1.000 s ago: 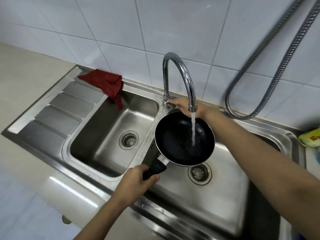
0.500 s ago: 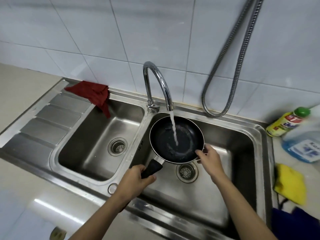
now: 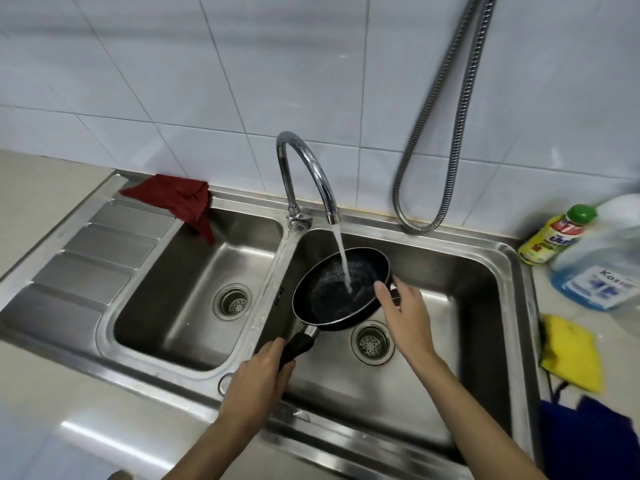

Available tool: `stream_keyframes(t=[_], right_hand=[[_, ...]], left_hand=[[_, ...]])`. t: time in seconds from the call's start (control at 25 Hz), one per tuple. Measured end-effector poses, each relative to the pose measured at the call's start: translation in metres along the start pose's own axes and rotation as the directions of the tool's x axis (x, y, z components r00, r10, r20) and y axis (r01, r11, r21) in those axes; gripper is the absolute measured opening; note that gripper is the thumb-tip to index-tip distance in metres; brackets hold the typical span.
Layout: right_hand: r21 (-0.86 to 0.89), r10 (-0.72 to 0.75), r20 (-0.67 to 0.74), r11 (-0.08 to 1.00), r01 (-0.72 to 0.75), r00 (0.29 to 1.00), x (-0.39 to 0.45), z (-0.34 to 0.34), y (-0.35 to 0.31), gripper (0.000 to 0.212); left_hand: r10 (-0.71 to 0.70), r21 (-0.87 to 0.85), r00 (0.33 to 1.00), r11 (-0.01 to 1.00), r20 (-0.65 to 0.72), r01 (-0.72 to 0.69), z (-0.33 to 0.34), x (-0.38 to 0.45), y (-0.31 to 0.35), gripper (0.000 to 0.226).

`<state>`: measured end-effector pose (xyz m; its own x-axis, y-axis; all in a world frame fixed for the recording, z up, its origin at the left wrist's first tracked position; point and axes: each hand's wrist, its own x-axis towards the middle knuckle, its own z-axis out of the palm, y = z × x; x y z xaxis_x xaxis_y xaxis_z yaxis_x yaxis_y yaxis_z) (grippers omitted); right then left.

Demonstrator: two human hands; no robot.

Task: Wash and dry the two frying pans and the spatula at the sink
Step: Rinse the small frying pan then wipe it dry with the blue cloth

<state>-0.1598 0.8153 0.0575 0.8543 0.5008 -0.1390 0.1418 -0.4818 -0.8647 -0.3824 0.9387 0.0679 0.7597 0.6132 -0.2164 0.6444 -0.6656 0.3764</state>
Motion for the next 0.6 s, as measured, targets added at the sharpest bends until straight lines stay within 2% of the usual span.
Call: stream_keyframes(t=[0.12,0.16,0.24,0.32,0.4,0.48,0.52,0.6], right_hand=[[0.127,-0.035,0.093,0.992,0.023,0.995,0.009,0.034,-0.013,0.056],[0.128,-0.055,0.111,0.991,0.041,0.992,0.014,0.046,-0.016,0.056],[0.012,-0.106,0.117,0.994,0.106,0.987,0.025,0.071,-0.018,0.055],[-0.059,-0.120,0.095,0.990,0.126,0.988,0.036,0.087,-0.013,0.058],[0.000,0.047,0.095,0.999,-0.048,0.994,0.045,0.087,-0.002,0.066],[0.063,0.233,0.135,0.968,-0.243,0.963,0.042,0.081,0.013,0.073],[0.055,0.241,0.150,0.966,-0.252,0.959,0.034,0.077,0.018,0.075],[-0.033,0.097,0.149,0.995,-0.093,0.984,0.008,0.071,0.019,0.077]], left_hand=[[0.000,-0.018,0.997,1.000,0.075,0.001,-0.011,-0.003,-0.020,0.011],[-0.010,-0.060,0.993,0.998,0.122,0.017,-0.015,-0.006,-0.022,0.014],[-0.030,-0.193,0.978,0.979,0.206,0.070,-0.021,-0.011,-0.020,0.022],[-0.054,-0.392,0.957,0.905,0.287,0.168,-0.031,-0.013,-0.013,0.025],[-0.041,-0.587,0.924,0.761,0.380,0.275,-0.041,-0.010,-0.003,0.030],[-0.014,-0.659,0.910,0.684,0.415,0.312,-0.045,-0.002,0.007,0.032],[-0.009,-0.669,0.904,0.670,0.427,0.322,-0.043,0.005,0.014,0.031],[0.007,-0.682,0.886,0.642,0.463,0.351,-0.038,0.020,0.028,0.029]])
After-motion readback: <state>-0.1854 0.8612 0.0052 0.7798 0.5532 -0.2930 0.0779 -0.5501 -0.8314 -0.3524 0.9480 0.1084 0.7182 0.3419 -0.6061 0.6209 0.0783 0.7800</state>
